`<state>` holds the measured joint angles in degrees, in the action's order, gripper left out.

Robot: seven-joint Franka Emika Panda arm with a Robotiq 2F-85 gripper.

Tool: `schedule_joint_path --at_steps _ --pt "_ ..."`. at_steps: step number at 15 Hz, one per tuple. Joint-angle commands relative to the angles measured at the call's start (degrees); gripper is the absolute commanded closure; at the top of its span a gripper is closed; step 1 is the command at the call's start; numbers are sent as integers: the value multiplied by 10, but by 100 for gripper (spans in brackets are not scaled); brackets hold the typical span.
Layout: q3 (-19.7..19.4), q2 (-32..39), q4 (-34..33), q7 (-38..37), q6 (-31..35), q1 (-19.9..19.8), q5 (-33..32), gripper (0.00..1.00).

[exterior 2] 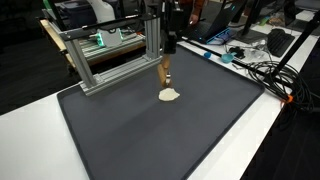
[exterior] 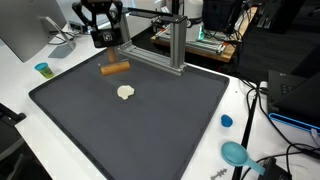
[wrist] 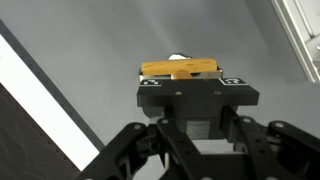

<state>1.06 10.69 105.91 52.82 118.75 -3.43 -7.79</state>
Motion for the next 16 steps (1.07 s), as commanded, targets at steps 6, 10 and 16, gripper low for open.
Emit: schedule_joint_path --at_steps 6,10,16 --pt "-25 -294 266 -179 11 9 101 79" --pt "-46 -305 285 -188 19 26 98 54" --pt "-29 -383 351 -291 26 33 79 79"
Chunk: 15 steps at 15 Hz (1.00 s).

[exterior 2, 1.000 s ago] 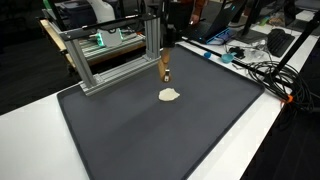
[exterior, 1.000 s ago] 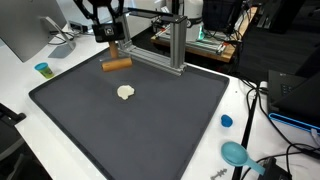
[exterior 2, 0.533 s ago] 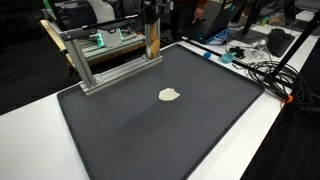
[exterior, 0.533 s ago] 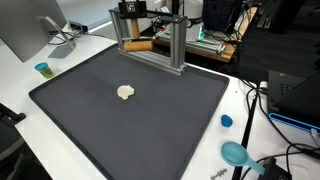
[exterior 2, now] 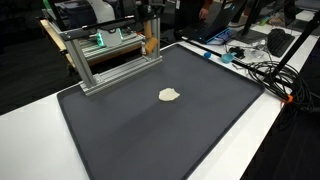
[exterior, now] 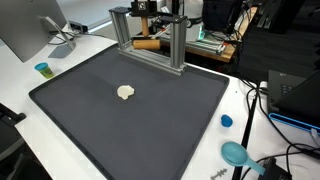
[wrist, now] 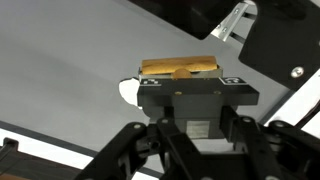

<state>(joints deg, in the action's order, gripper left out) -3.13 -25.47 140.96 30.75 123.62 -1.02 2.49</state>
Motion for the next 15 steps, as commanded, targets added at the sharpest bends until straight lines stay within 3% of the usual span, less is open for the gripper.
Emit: schedule_joint_path --at_steps 1,8,9,10,11,15 --pt "22 -26 -1 -102 -32 11 -29 79" --pt "65 -51 1 -330 -58 -2 -43 79" --pt "51 -29 -2 -281 -50 17 -33 54" --pt "53 -32 -2 -301 -50 14 -35 54" --pt "54 -34 -2 -311 -51 11 -36 79" --pt "45 -36 8 -307 -53 3 -47 79"
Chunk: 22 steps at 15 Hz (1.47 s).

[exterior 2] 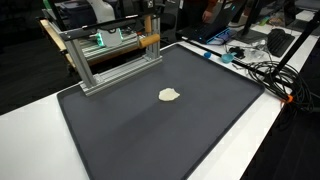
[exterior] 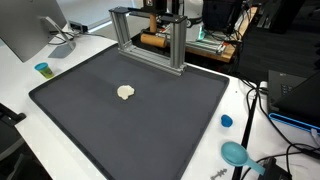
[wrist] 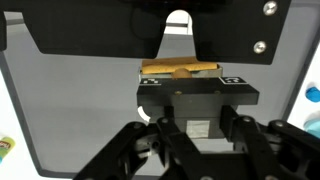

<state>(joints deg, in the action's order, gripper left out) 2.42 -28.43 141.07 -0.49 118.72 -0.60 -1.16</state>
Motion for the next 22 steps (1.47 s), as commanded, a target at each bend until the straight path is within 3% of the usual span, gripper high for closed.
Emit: schedule_joint_path --at_steps 1,12,17,20,21,22 --pt "-14 -11 12 9 -1 -1 -9 79" --pt "-40 -93 92 88 -1 5 -20 79" --pt "-48 -111 107 85 -12 12 1 79" --pt "-38 -109 113 38 -4 -4 -1 79" --pt "-39 -104 111 32 -8 -2 4 32" --pt "-36 -101 107 18 -11 -4 3 28"
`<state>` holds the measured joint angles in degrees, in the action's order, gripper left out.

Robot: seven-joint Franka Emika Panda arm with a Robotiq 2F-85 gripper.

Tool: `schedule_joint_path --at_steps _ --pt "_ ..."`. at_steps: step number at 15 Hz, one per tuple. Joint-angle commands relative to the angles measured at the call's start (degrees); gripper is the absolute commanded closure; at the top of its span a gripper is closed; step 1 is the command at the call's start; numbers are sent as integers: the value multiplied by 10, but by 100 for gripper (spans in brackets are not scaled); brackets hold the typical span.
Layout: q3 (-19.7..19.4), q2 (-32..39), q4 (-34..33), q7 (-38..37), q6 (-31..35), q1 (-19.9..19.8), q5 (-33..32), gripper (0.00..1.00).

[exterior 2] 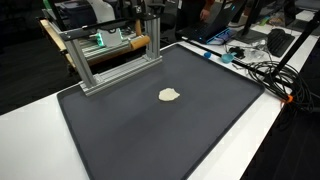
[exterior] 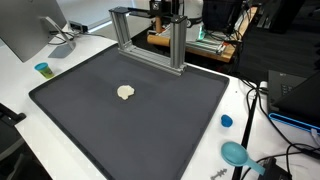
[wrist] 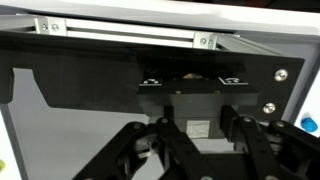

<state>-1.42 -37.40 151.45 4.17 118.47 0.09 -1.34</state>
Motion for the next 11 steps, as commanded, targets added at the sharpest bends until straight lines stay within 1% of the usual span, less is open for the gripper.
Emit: schedule_joint_path --at_steps 1,3,4,7,9,10,11 --pt "2 -10 1 -37 -8 -12 6 21" --pt "5 -15 -7 -57 -15 -20 2 7" --pt "6 -22 -13 -70 -20 -27 0 1" --pt "8 -58 -29 -112 -34 -47 0 0" --pt "4 -78 -39 -122 -17 -57 -2 0" --pt "3 -46 -35 -104 -14 -47 0 0" --pt "3 -54 -37 -105 -14 -50 0 0"
